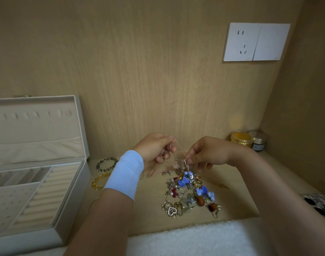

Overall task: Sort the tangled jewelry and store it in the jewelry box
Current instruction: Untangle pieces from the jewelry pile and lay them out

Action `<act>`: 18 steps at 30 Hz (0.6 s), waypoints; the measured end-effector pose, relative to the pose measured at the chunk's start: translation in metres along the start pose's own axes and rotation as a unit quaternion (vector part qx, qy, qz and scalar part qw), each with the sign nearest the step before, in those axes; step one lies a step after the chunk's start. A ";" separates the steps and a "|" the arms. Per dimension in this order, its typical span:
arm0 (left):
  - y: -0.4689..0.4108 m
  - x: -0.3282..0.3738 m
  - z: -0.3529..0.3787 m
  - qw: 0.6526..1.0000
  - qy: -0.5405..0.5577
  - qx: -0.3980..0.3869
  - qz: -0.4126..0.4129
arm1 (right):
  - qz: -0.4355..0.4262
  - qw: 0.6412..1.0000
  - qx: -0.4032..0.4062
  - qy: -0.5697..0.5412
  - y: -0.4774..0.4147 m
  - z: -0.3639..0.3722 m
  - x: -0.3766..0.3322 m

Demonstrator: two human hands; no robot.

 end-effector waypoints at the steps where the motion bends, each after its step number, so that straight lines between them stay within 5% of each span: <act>1: 0.000 0.002 0.000 1.000 -0.012 0.007 0.003 | 0.001 1.000 0.006 0.006 -0.001 0.000 0.001; 18: 0.006 0.033 -0.009 0.994 -0.083 0.012 0.075 | -0.001 0.989 0.115 0.088 -0.007 -0.015 -0.011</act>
Point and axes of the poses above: each hand's wrist, its own y-axis away from the middle knuckle, its own z-axis out of the palm, x = y × z, the point moved 9 cm from there along -y, towards the middle knuckle, and after that the axes turned 10 degrees about -y, right-handed, at the moved point
